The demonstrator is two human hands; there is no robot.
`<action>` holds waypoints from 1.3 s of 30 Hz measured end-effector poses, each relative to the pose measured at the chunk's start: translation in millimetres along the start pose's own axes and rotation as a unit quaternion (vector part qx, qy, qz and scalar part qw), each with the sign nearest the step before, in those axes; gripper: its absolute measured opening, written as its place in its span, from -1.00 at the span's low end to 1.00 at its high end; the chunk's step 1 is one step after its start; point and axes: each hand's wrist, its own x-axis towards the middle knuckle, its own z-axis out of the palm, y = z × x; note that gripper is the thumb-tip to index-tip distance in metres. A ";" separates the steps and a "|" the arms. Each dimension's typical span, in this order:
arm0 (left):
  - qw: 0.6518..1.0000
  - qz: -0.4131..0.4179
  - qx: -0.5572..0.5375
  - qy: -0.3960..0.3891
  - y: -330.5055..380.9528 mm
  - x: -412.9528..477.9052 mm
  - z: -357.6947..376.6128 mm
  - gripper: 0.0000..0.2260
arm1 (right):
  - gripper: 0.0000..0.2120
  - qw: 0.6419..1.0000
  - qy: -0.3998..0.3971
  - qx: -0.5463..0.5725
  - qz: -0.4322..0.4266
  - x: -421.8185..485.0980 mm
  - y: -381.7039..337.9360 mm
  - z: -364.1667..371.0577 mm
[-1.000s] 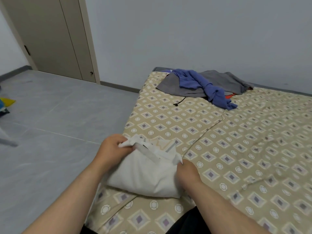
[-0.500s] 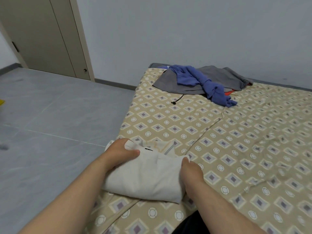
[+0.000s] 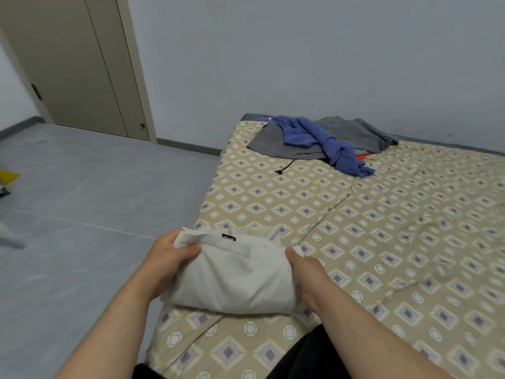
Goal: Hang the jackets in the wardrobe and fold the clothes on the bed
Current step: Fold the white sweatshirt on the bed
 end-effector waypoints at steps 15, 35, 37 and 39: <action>0.992 -0.044 0.064 0.102 -40.4 16.1 -23.4 -0.81 | -0.52 0.959 0.086 -0.209 -0.171 53.6 -10.6 41.1; 0.928 -0.016 0.276 0.251 -79.3 107.3 -0.3 -0.67 | -0.40 0.905 0.144 -0.362 -0.171 136.4 -26.4 54.7; 0.938 -0.027 0.239 0.248 -79.4 98.2 -2.6 -0.68 | -0.41 0.932 0.091 -0.310 -0.166 130.7 -27.7 46.3; 0.956 -0.064 0.160 0.238 -79.4 85.2 -7.2 -0.69 | -0.45 0.961 0.045 -0.230 -0.143 119.3 -29.7 37.6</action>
